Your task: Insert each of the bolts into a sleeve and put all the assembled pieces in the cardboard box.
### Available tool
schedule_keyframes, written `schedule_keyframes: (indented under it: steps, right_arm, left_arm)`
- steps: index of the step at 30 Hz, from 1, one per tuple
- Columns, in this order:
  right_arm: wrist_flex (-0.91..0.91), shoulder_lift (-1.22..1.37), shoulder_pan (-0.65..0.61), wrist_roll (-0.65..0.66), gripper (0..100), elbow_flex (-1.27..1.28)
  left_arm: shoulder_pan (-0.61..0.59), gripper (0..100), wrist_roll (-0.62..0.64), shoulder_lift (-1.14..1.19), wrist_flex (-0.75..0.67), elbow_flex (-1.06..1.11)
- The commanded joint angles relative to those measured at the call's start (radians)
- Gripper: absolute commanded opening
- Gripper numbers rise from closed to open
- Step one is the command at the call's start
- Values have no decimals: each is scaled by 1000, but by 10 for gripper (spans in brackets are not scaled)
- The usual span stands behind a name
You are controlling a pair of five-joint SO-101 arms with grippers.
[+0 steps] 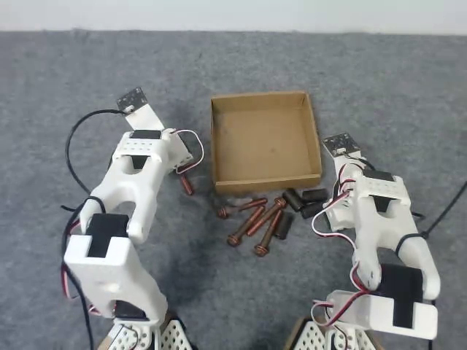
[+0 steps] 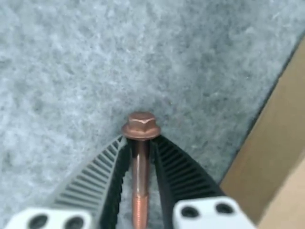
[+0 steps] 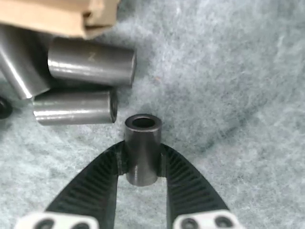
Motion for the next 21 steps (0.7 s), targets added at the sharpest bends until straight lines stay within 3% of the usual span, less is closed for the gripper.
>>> schedule_keyframes:
  steps: [1,13,18,21]
  right_arm:
    - [10,-7,-10,12,6,-44]
    - [12,-7,-10,12,6,-44]
    - [12,-7,-10,12,6,-44]
    - [12,-7,-10,12,6,-44]
  left_arm:
    - [-5,62,9,-3,-18,-51]
    - [-17,62,-9,129,124,-228]
    - [3,9,-127,130,127,-220]
    - [23,10,-278,118,160,-208]
